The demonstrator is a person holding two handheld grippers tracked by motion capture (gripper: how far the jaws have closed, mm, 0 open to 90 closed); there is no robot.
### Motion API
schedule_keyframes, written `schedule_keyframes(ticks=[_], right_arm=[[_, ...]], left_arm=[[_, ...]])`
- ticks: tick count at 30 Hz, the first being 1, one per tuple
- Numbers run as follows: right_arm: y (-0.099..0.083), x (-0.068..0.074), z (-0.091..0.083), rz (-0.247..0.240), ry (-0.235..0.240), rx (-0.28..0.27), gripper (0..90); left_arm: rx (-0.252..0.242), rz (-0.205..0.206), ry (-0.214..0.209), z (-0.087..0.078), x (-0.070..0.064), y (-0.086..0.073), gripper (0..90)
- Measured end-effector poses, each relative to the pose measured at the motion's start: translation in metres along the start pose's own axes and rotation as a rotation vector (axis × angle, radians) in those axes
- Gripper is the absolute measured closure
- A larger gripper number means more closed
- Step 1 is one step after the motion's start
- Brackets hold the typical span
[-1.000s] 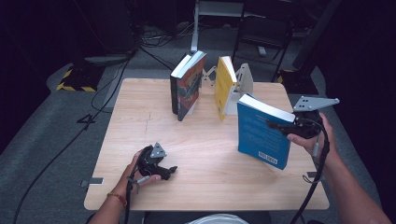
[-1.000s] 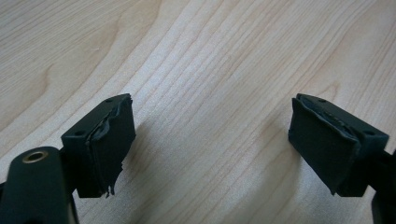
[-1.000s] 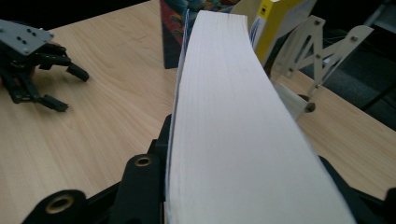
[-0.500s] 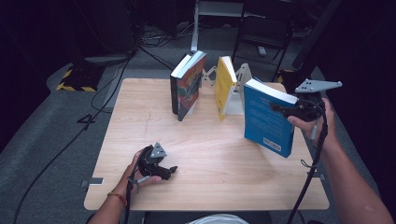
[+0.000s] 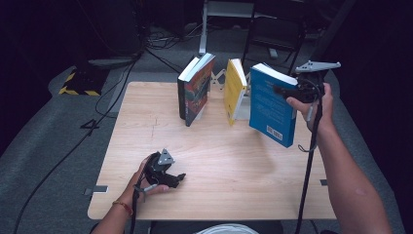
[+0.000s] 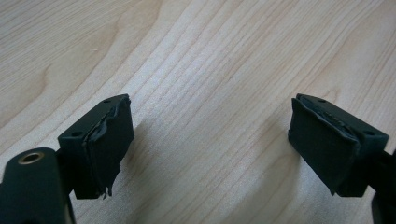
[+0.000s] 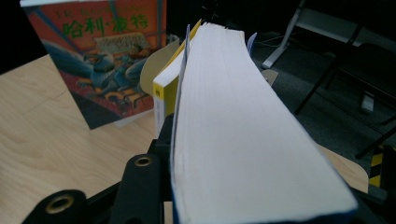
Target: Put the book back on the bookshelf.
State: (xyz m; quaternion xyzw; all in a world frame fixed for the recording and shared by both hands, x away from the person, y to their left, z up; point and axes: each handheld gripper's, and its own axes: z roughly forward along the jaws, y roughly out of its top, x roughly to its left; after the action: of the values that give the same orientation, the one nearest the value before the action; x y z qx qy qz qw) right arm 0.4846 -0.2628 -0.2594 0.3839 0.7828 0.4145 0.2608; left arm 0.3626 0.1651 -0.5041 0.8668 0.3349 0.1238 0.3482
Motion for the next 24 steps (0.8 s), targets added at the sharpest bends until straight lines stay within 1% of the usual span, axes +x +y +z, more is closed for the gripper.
schedule_keyframes(ticks=[5,10,13,14,16,20,23,24], right_arm=[[0.013,-0.002,0.012,0.024,-0.031,-0.010,60.4],[0.022,-0.004,0.024,0.032,-0.042,-0.014,60.3],[0.026,-0.008,0.032,0.052,-0.053,-0.015,60.3],[0.027,-0.009,0.034,0.061,-0.056,-0.018,60.3],[0.028,-0.009,0.039,0.066,-0.068,-0.022,60.3],[0.028,-0.010,0.051,0.081,-0.086,-0.025,60.3],[0.029,-0.013,0.061,0.111,-0.095,-0.021,60.3],[0.029,-0.014,0.064,0.113,-0.097,-0.026,60.3]], left_arm=[[0.000,0.000,0.001,0.000,0.000,0.000,14.3],[0.000,0.000,0.001,0.000,0.000,0.000,14.3],[0.001,-0.001,0.000,0.000,0.000,0.000,14.3],[0.000,-0.001,0.001,0.000,0.000,0.000,14.3],[0.000,0.004,0.002,0.000,0.000,0.000,14.3],[0.000,0.000,0.001,0.000,0.000,0.000,14.3],[0.000,-0.002,0.004,0.000,0.000,0.000,14.3],[0.001,-0.002,0.004,0.000,0.000,0.000,14.3]])
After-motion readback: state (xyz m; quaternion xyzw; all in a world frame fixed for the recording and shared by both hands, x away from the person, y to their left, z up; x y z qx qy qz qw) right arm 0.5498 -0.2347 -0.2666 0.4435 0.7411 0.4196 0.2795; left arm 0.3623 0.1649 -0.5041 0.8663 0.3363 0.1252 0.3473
